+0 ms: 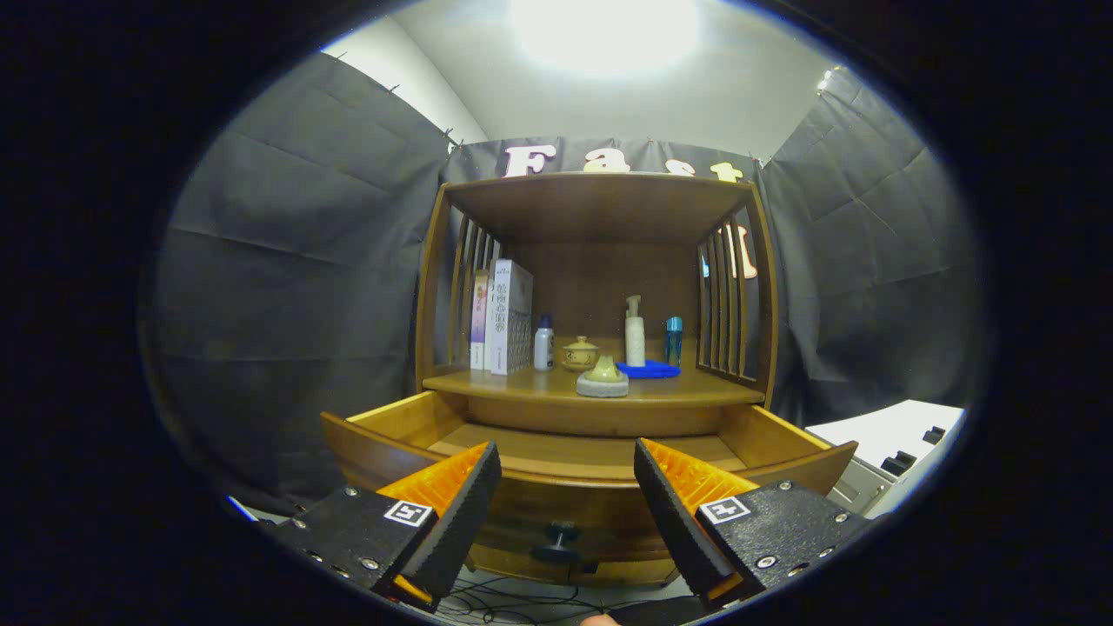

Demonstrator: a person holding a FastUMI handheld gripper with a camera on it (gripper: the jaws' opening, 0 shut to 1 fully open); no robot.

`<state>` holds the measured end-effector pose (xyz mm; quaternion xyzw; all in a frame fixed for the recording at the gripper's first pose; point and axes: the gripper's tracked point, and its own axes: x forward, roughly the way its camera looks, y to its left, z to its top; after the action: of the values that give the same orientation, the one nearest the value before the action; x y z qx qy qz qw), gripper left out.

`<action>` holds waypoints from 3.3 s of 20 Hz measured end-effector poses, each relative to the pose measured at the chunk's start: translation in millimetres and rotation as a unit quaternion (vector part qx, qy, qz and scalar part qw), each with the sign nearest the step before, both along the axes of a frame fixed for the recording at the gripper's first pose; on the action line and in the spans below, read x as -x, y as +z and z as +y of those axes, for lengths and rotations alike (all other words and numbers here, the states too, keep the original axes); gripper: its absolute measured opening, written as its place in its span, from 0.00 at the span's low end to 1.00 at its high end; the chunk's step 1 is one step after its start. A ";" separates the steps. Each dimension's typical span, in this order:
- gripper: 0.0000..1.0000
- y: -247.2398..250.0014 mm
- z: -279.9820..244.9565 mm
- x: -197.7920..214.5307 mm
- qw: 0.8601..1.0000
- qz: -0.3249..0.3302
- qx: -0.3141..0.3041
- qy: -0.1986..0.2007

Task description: Pull open the drawer, take out the items inside it, and place them on the countertop above the cabinet.

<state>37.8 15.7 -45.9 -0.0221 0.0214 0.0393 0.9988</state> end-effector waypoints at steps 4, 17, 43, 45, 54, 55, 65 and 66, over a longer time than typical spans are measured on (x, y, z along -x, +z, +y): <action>0.96 -34.1 1.5 3.1 0.999 0.034 0.010 0.003; 0.95 -77.0 -0.7 -18.3 0.995 0.093 0.005 -0.029; 0.95 -76.0 -1.5 -96.4 0.993 0.096 -0.012 -0.070; 0.95 -75.7 -2.0 -104.3 0.993 0.098 -0.010 -0.070; 0.95 -79.0 -3.1 -139.9 0.991 0.109 -0.008 -0.072; 0.95 -78.9 -3.2 -142.4 0.991 0.108 -0.008 -0.072; 0.95 -81.6 -5.5 -178.0 0.992 0.106 -0.009 -0.073; 0.95 -80.8 -6.6 -177.9 0.992 0.106 -0.009 -0.072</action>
<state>215.7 9.1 -126.7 -0.0069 0.1281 -0.0307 0.9913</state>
